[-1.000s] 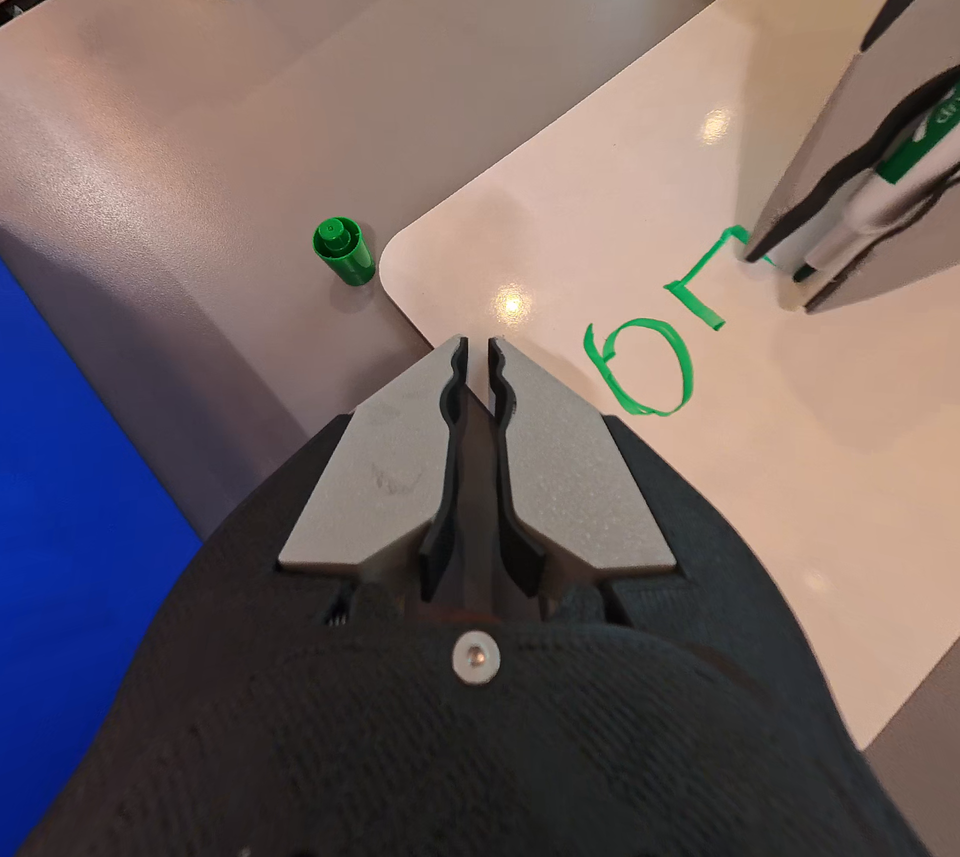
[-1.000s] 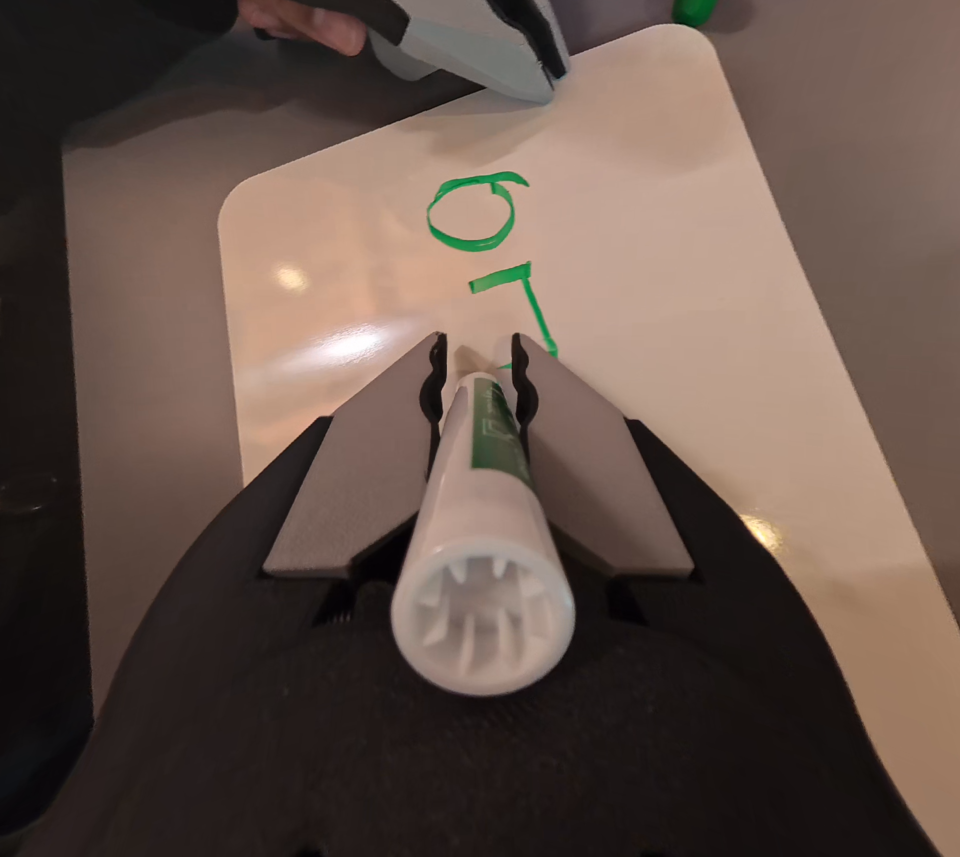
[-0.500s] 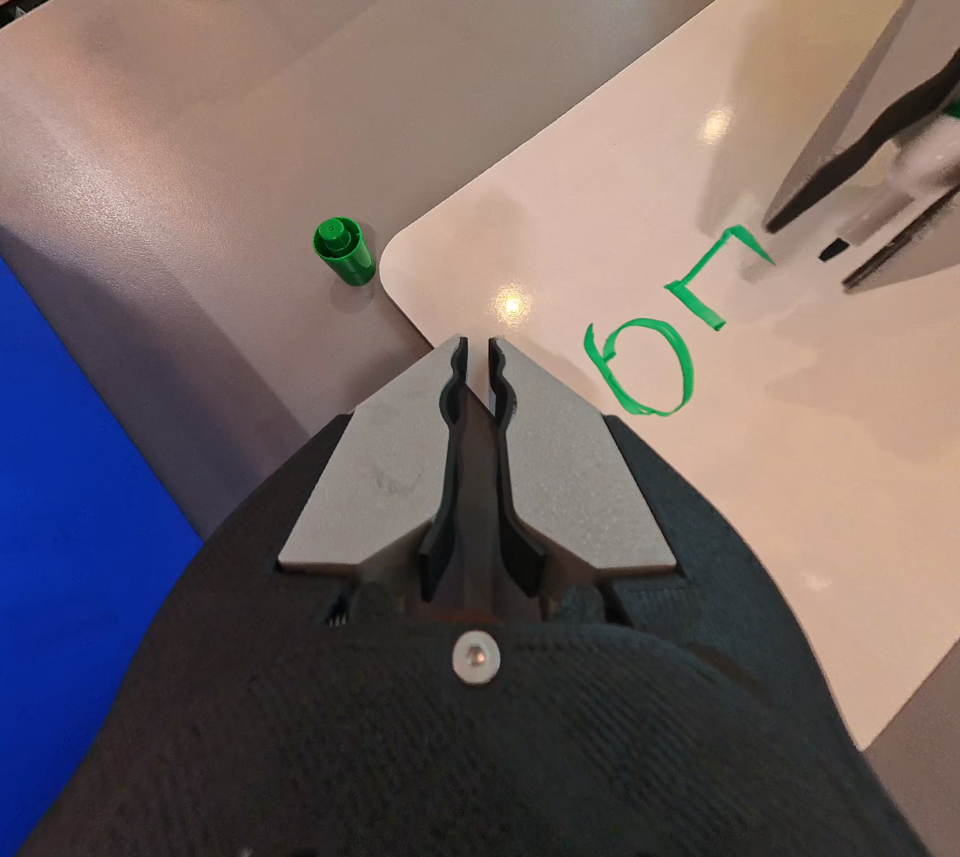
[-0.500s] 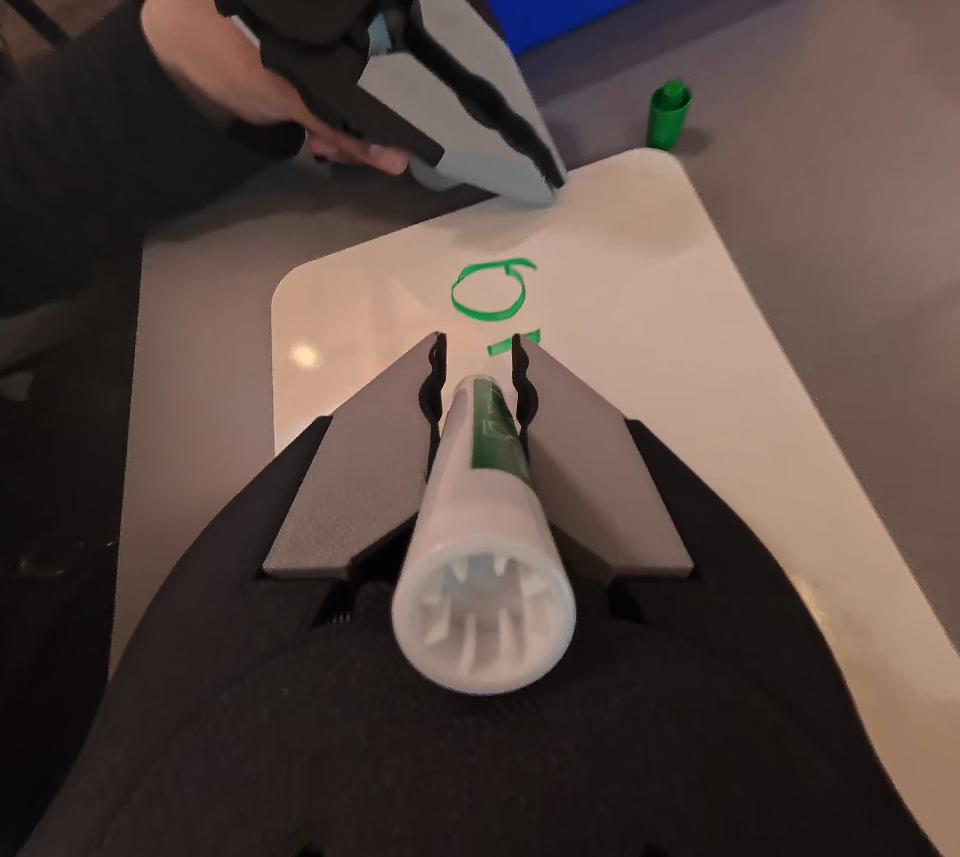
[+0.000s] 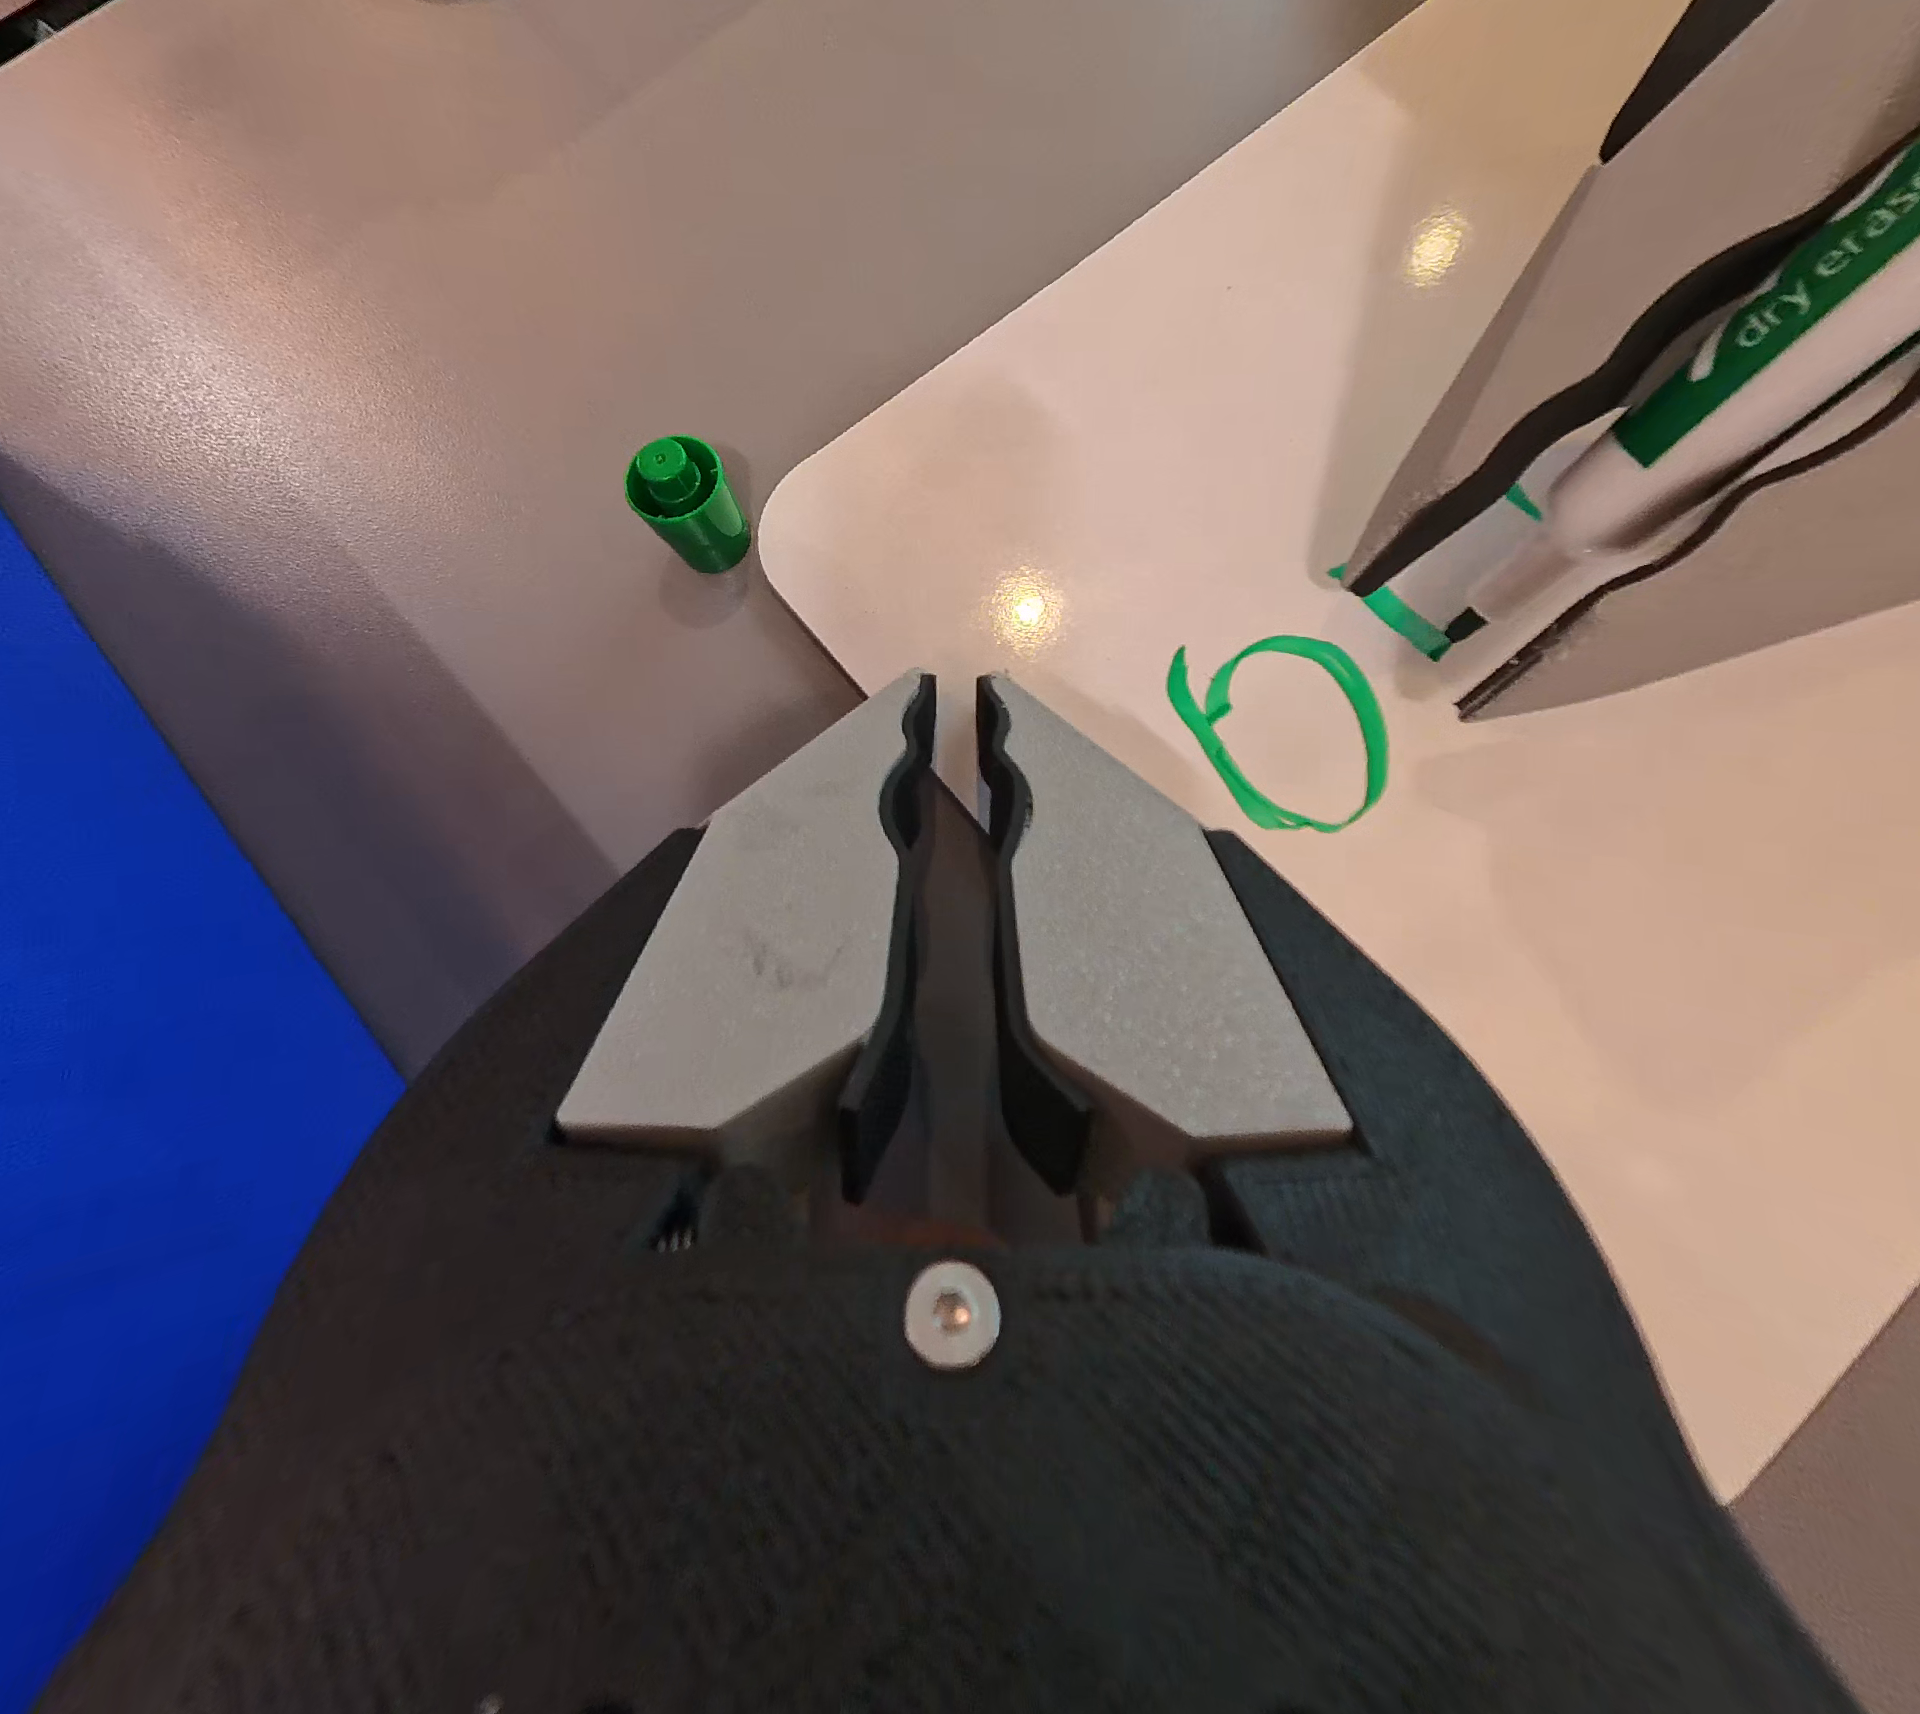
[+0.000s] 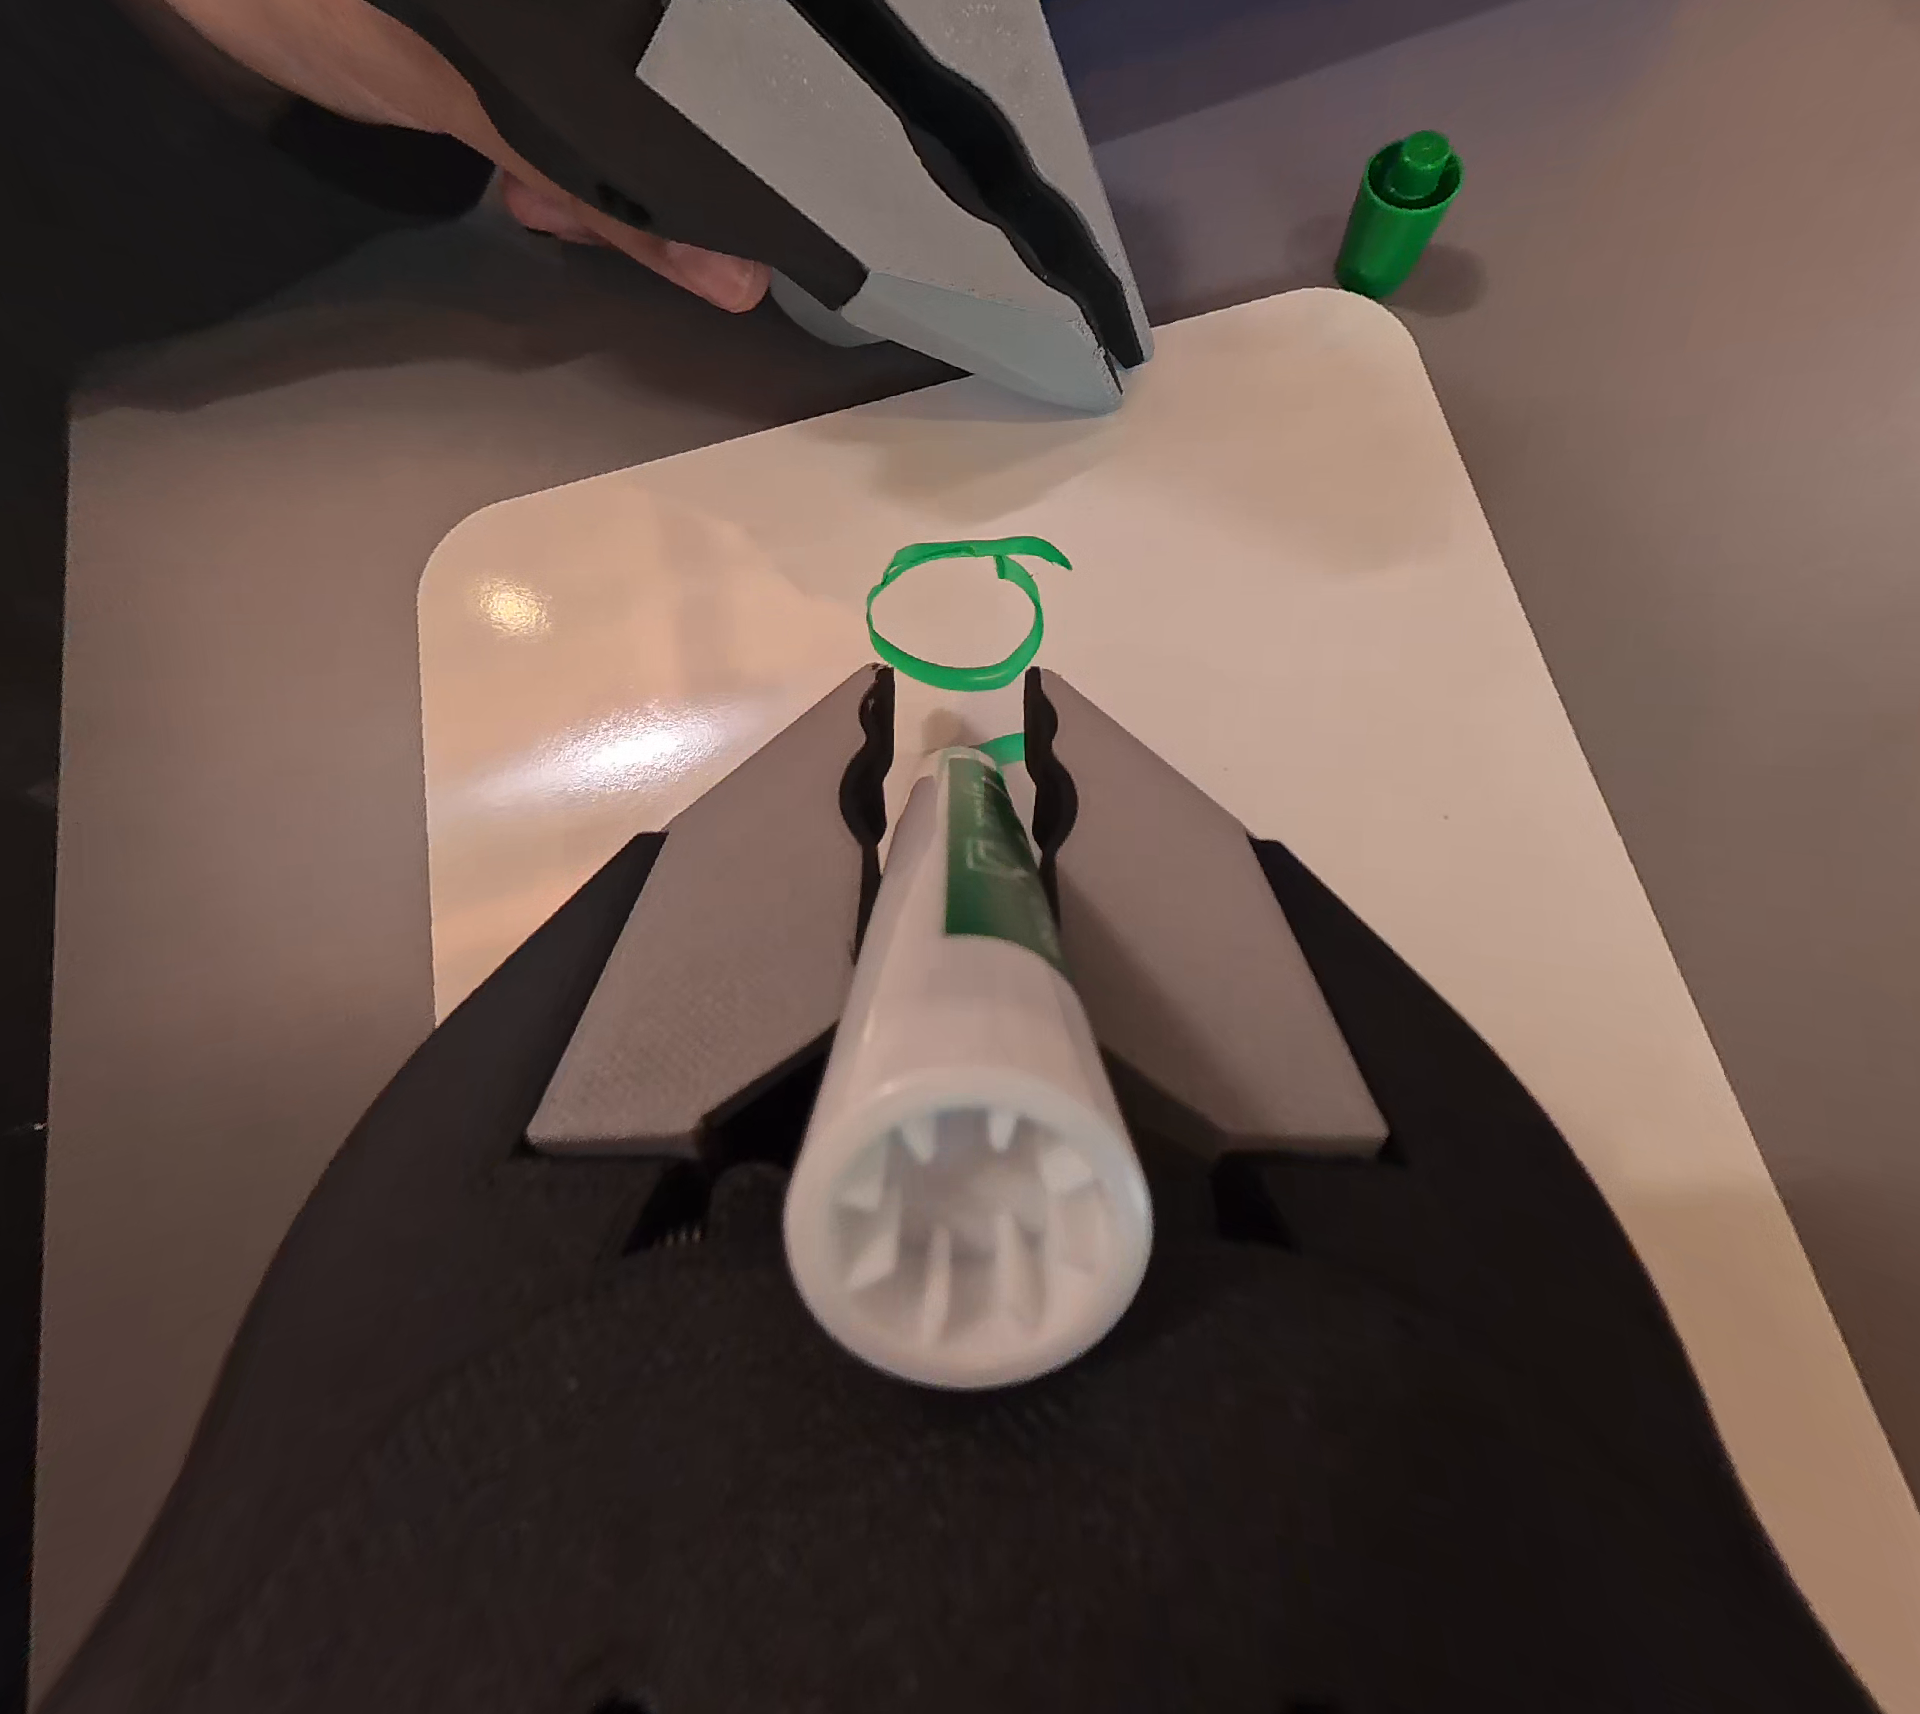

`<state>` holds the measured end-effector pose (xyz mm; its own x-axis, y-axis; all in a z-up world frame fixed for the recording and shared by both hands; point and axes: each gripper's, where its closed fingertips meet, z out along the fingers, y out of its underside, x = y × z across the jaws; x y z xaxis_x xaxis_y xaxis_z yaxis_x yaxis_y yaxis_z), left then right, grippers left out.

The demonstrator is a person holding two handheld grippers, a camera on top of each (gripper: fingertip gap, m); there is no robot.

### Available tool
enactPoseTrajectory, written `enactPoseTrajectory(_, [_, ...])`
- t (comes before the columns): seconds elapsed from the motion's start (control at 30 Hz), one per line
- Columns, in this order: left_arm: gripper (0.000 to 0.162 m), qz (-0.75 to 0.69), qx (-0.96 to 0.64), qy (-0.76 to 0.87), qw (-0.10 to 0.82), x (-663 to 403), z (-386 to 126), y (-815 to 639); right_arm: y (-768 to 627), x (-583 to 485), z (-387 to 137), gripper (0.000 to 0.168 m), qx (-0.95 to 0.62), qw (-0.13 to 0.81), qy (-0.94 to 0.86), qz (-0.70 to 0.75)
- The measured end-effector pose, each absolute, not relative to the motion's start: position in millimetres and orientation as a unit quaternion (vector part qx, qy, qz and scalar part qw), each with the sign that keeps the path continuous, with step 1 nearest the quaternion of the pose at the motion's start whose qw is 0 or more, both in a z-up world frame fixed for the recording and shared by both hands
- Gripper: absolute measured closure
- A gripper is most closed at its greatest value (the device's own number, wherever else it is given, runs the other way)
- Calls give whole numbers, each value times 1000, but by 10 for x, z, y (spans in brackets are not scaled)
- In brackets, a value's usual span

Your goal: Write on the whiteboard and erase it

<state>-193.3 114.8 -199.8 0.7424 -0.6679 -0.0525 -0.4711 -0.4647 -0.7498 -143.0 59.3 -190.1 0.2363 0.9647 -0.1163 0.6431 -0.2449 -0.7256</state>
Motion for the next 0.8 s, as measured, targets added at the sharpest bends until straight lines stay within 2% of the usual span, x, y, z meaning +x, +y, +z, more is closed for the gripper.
enactPoseTrajectory(0.8, [156,-124,-846,337,393,-1933,-1998,1145,357,-1426,-1984,145,-704,231,-605,293])
